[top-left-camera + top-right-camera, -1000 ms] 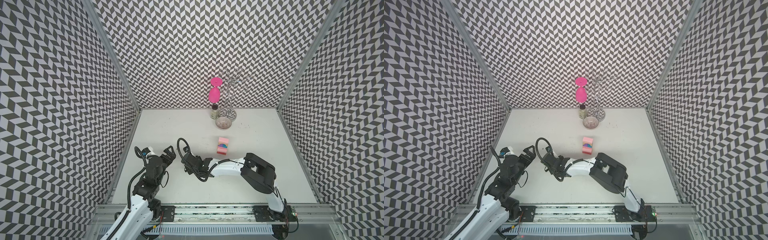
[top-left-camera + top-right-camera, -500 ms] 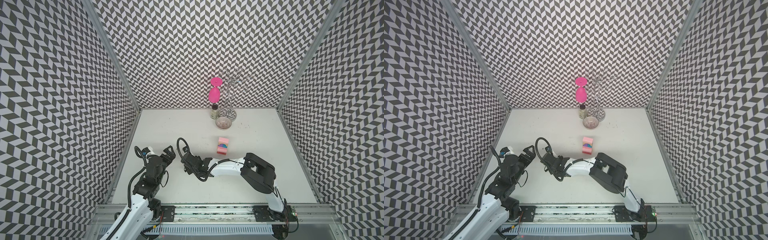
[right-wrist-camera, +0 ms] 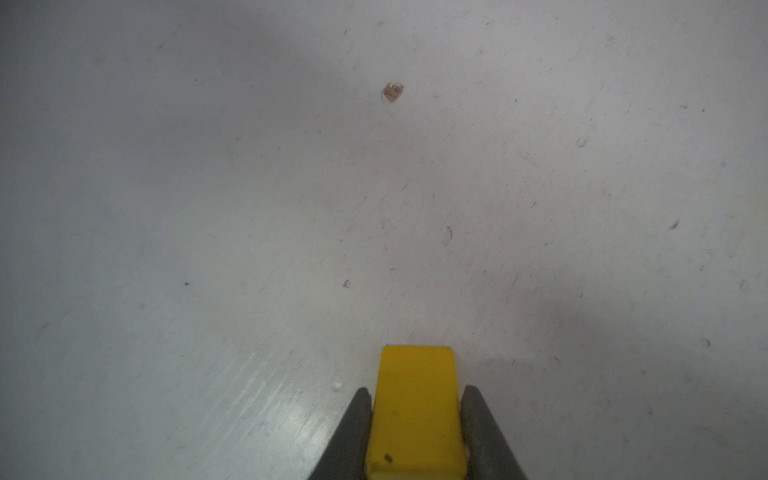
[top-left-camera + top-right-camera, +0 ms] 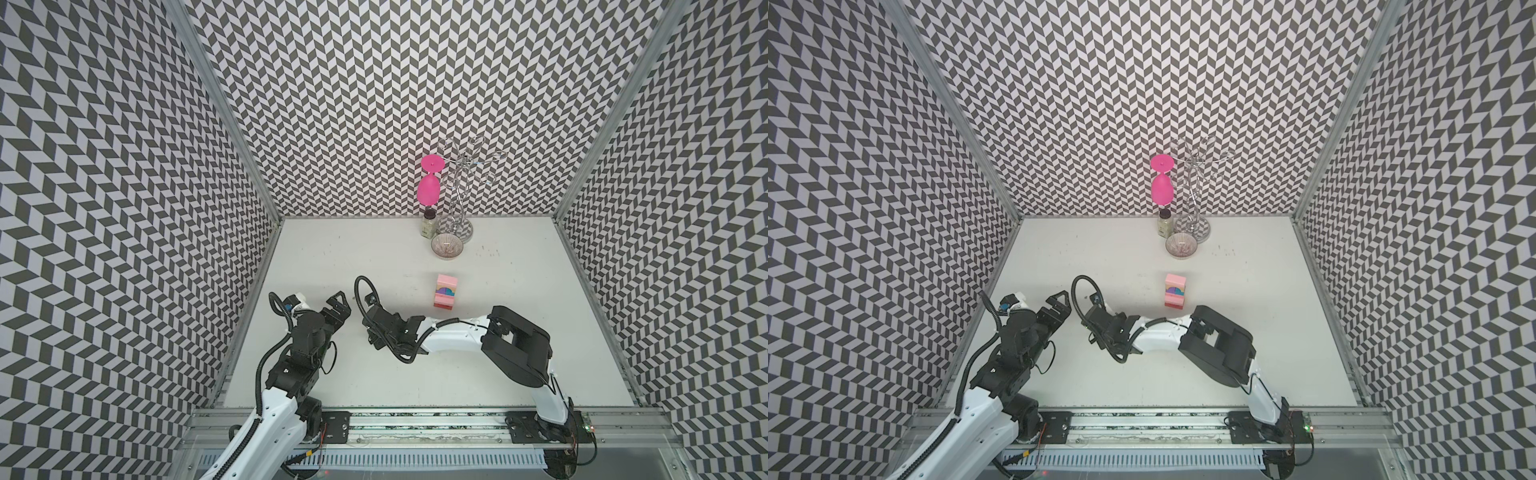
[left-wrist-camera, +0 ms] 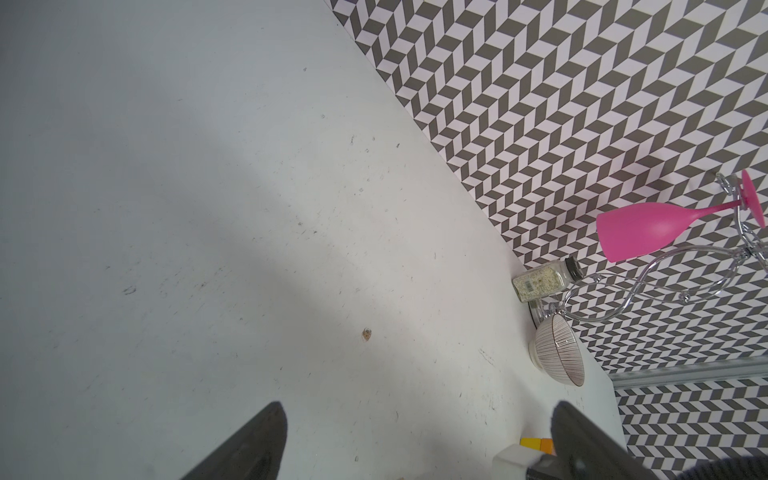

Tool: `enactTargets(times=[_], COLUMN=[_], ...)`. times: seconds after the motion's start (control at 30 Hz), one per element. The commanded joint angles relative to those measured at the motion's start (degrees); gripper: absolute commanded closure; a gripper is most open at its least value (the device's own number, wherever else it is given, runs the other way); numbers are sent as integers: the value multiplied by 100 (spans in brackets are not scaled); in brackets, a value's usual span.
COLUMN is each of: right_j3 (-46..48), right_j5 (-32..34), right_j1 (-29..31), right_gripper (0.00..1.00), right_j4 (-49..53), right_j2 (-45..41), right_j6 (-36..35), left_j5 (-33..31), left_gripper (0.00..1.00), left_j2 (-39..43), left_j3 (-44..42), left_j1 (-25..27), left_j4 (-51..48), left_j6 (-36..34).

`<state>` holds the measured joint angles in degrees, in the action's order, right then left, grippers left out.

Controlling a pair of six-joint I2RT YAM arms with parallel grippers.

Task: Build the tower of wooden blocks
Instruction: 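Lift the yellow block with the right gripper and carry it to the stack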

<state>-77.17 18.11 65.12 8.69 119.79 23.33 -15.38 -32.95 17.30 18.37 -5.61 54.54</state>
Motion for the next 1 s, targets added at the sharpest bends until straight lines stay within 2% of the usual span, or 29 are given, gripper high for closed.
enactTargets(times=[0.0,0.13,0.27,0.37,0.5,0.67,0.8,0.97], right_j3=[177,486,883,1231,1603,1827,1663,1055], right_j5=[-202,-54,545,915,1375,1366,1483,241], right_j1=[13,16,9,-32,-104,-245,-361,-965], right_gripper=[80,81,96,100,100,100,100,100], right_j4=[-122,-182,-161,-380,-674,-839,-671,556], right_j2=[-357,-1106,-2176,-2967,-3876,-5003,-5560,-5515], right_j6=[-97,-270,-417,-704,-1098,-1614,-2249,-2511], left_j5=[-139,-210,-261,-282,-290,-277,-281,-264], left_gripper=[0,0,0,0,0,0,0,0], left_j2=[16,90,216,295,349,377,436,550], left_j3=[239,246,234,221,237,298,327,344], left_j1=[-44,-53,-62,-62,-62,-55,-53,-53], left_j4=[115,86,84,104,86,54,18,8], left_j6=[-111,-128,-163,-185,-216,-278,-303,-322])
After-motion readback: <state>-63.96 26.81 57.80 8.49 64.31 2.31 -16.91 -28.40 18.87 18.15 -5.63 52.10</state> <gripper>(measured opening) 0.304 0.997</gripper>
